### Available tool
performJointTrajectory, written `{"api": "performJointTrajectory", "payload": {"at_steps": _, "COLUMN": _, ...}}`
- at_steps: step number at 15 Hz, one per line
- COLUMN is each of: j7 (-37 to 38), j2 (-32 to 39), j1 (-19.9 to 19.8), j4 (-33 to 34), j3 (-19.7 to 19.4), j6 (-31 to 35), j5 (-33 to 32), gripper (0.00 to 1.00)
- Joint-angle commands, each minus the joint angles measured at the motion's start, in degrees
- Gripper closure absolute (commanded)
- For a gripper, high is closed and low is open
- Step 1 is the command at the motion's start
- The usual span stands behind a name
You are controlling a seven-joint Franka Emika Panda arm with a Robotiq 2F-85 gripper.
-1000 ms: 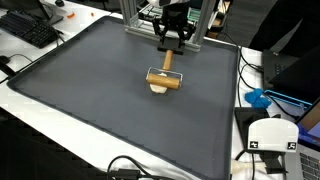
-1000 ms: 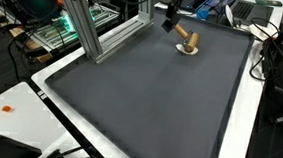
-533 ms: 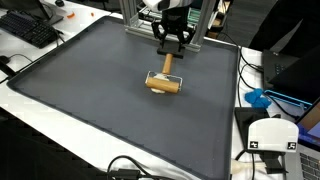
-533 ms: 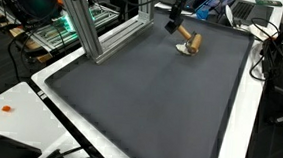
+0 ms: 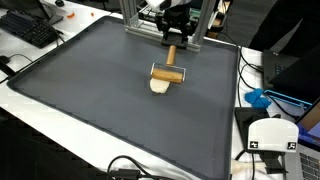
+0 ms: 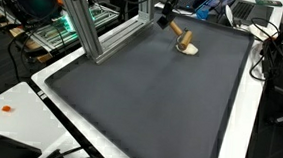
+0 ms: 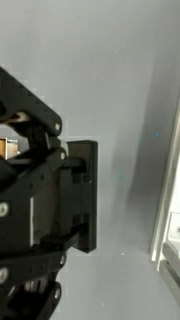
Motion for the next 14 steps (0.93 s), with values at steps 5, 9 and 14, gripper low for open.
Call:
{"api": "performJointTrajectory", "payload": {"at_steps": 5, "j7": -2.01, "j2": -0.52, "j1": 0.04, "j4": 0.59, "j3": 0.14, "j6": -5.87, "j5": 1.63, "gripper": 0.65}}
{"api": "performJointTrajectory", "payload": {"at_steps": 9, "j7": -2.70, "j2": -0.77, "j1": -0.06, "j4": 1.55, "j3": 0.10, "j6": -6.87, "j5": 1.66, "gripper": 0.65}}
{"api": "performJointTrajectory", "payload": {"at_steps": 14, "j7": -2.68, "j2": -1.37, "j1": 0.09, "j4": 3.78, "j3": -0.07, "j6": -2.40, "j5": 0.58, "gripper": 0.65}}
